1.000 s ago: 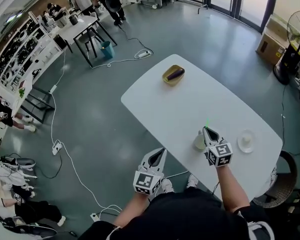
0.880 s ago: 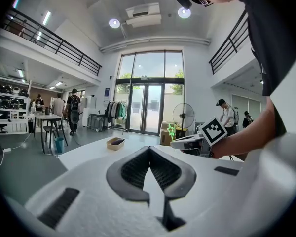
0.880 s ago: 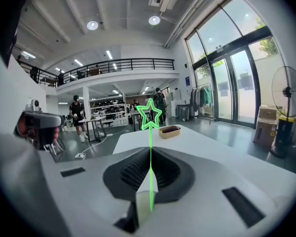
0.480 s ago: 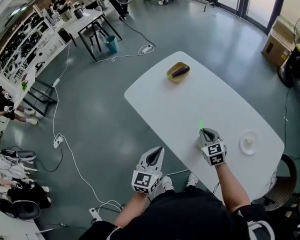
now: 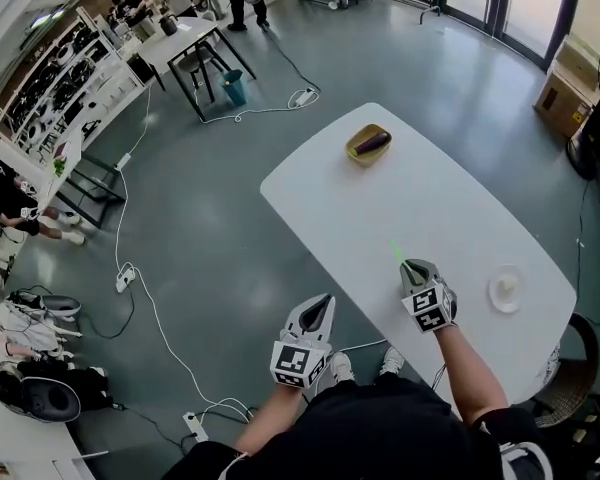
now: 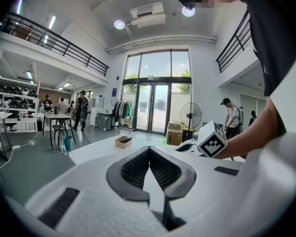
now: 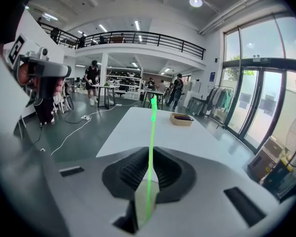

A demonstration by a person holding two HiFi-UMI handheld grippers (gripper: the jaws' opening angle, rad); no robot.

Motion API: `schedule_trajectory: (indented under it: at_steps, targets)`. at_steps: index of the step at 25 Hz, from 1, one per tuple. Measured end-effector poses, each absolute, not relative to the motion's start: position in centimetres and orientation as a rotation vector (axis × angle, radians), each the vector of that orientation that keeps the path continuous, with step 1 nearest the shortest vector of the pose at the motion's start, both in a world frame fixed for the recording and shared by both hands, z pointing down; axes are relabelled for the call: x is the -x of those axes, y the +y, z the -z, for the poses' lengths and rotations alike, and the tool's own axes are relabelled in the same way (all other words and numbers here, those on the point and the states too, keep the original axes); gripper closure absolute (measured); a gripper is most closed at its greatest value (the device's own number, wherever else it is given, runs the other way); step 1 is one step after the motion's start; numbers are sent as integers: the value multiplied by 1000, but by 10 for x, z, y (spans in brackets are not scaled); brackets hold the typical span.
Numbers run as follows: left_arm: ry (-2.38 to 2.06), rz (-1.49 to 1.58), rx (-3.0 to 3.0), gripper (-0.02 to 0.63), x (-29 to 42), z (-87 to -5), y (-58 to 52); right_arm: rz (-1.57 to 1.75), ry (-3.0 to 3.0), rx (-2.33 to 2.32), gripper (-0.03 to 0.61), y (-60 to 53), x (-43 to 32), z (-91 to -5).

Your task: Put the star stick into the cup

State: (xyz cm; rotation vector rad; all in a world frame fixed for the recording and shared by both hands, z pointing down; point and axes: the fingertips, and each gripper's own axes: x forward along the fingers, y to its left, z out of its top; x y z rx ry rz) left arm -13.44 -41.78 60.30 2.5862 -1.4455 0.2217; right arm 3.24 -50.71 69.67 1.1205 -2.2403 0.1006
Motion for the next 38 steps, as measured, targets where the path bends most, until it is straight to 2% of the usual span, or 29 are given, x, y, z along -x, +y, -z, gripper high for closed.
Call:
schedule_trajectory:
  at_steps: [9, 17, 25, 28, 38]
  targets:
    - [-1447, -228, -2597, 603, 140, -603, -414, -131, -2249, -1105, 523, -503, -26, -697]
    - [-1436, -227, -2623, 603, 133, -593, -410, -127, -2356, -1209, 515, -485, -31, -645]
    - [-1418, -202, -2660, 603, 121, -582, -406, 6, -2491, -1284, 534, -468, -24, -574]
    - [-1415, -185, -2668, 603, 119, -577, -404, -2, -2542, -1354, 561, -459, -29, -552]
    - [-1391, -123, -2703, 603, 100, -565, -407, 60, -2602, -1430, 575, -432, -51, -527]
